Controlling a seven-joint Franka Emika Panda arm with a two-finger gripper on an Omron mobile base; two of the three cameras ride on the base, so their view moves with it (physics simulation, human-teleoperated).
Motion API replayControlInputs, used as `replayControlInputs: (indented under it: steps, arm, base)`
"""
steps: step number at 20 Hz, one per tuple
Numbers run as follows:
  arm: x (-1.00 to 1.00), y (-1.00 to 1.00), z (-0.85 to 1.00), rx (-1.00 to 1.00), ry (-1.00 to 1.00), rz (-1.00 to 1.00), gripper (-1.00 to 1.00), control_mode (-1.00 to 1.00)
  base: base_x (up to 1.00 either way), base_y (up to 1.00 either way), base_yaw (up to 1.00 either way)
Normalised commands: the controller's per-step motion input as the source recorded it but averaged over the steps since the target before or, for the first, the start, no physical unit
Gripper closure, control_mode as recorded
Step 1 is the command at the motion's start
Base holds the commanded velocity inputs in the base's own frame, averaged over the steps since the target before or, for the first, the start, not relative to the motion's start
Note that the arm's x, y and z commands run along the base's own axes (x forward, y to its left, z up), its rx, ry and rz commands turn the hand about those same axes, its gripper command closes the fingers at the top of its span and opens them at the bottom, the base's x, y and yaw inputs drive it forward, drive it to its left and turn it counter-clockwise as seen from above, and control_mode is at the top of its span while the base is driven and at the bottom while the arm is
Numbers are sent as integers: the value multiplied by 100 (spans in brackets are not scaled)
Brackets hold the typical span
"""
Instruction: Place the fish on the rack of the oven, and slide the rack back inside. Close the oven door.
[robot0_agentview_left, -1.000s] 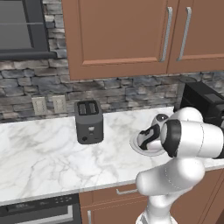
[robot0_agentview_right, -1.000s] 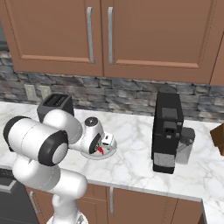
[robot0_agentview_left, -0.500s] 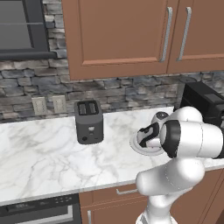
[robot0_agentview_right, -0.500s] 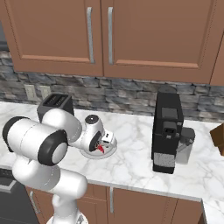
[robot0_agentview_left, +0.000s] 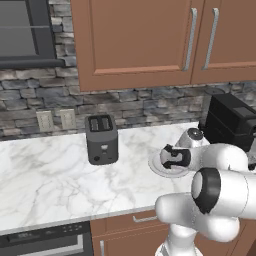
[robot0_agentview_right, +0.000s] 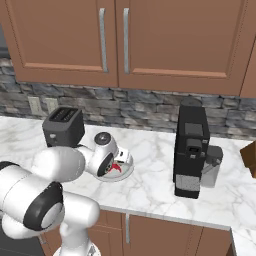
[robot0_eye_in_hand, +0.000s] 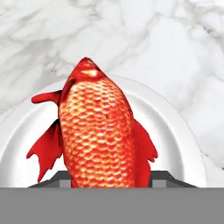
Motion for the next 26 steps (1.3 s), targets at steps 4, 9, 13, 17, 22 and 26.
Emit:
replayControlInputs:
  steps: [4, 9, 13, 17, 22, 26]
  arm:
    - [-49, 0, 90, 0, -27, 14, 100, -100]
    - [-55, 0, 58, 0, -15, 14, 100, -100]
    - [-42, 12, 35, -4, -2, 12, 100, -100]
    - [-30, 2, 29, -2, 0, 2, 100, -100]
    - [-21, 0, 27, 0, 0, 0, 100, -100]
    - [-34, 1, 30, -2, -1, 0, 100, -100]
  base:
    - [0, 0, 0]
    - [0, 0, 0]
    - [0, 0, 0]
    - [0, 0, 0]
    - [0, 0, 0]
    - [0, 0, 0]
